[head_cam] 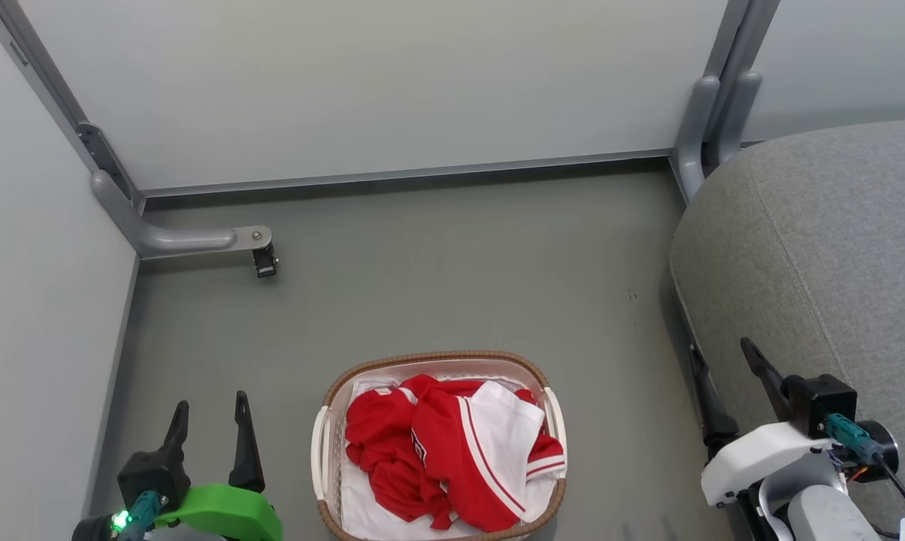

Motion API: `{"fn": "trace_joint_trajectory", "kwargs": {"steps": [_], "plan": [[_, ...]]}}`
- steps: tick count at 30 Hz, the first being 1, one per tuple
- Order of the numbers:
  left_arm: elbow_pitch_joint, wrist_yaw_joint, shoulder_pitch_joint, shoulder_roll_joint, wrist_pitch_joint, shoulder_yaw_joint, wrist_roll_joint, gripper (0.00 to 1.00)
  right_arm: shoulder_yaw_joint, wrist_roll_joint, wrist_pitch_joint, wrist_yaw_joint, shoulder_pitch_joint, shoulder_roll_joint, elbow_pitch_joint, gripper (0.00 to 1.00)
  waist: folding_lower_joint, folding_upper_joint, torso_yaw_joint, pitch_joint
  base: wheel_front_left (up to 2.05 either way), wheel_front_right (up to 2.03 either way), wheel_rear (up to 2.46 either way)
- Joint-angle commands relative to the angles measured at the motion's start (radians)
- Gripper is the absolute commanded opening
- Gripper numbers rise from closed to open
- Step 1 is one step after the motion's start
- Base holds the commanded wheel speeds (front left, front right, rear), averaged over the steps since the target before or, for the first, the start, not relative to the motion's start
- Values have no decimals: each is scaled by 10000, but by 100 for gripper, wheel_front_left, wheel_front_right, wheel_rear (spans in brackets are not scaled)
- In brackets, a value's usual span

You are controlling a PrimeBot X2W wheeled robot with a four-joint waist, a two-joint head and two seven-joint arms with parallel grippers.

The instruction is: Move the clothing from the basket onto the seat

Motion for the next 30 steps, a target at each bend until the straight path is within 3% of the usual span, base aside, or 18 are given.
{"fn": "trace_joint_trajectory", "kwargs": {"steps": [1, 18, 30], "plan": [[-124, 51, 82, 29, -87, 18, 195, 100, -34, -253, -100, 0, -7, 31, -140, 100, 0, 0, 10, 23, 0, 0, 0], [-39, -48, 164, 37, -310, -228, 793, 100, 80, -1242, -344, -1, -103, 36, -18, 100, 0, 0, -52, 219, 0, 0, 0], [548, -371, -1007, 38, -310, -1261, 116, 100, 144, -1079, -343, -3, -1046, -133, -579, 100, 0, 0, -519, 1998, 0, 0, 0]]}}
